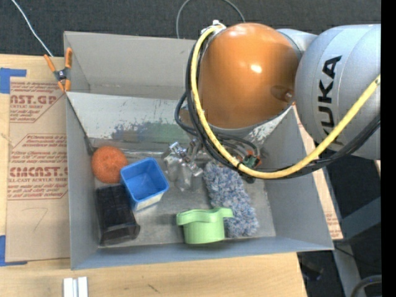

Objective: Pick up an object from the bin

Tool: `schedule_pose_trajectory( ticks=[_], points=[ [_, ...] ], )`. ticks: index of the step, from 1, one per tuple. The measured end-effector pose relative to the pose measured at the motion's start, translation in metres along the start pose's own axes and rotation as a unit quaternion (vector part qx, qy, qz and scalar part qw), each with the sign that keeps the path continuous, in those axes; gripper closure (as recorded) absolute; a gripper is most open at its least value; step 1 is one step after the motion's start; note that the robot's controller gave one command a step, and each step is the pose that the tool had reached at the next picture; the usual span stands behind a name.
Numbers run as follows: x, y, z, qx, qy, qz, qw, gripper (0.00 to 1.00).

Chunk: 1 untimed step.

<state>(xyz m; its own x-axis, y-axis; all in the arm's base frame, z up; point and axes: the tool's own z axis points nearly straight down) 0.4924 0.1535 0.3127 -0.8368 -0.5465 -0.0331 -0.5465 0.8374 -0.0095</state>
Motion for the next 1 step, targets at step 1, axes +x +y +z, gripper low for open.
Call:
schedule_pose_trajectory(
  ticks=[1],
  points=[
    [-0.0128, -0.014, 0.094, -0.001, 0.0016, -0.001, 1.0, 1.0]
  ],
)
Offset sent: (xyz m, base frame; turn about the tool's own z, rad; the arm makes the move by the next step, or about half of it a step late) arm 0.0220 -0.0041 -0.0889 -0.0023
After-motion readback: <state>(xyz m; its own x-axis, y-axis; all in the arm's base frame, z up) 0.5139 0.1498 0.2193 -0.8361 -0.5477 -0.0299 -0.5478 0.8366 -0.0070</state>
